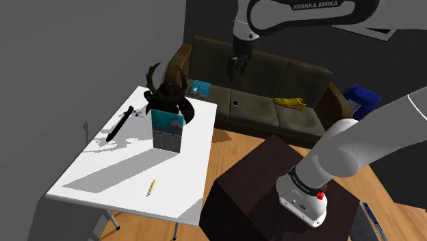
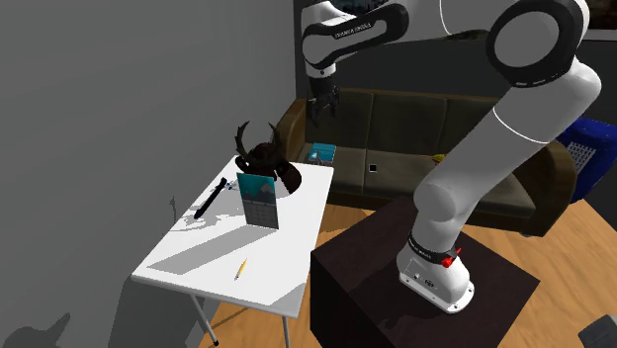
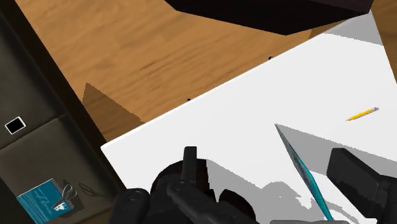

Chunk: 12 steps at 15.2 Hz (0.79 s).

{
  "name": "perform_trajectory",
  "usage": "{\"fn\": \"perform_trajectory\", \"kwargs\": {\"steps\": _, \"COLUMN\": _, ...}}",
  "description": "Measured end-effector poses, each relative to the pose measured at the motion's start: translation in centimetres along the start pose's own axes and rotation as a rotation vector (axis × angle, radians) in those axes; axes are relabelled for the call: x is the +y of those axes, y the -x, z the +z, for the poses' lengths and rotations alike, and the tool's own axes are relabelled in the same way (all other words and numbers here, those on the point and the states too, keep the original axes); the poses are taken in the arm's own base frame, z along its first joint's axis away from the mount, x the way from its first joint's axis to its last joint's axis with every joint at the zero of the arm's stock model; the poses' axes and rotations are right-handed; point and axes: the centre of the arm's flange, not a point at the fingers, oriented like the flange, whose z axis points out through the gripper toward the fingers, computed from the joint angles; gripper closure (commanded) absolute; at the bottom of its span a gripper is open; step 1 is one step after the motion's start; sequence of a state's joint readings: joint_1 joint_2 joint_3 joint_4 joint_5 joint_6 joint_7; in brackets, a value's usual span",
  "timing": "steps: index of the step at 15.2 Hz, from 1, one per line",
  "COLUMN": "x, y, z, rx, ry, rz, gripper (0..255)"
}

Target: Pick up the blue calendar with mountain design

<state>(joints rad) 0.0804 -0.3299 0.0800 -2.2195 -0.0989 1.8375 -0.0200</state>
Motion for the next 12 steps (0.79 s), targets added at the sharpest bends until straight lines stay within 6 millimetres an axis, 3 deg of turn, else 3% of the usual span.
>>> {"fn": "perform_trajectory", "kwargs": {"steps": 12, "x": -7.0, "y": -10.5, "z": 10.2, "rx": -0.074, "ry": -0.032, "rz": -0.288, "gripper": 0}}
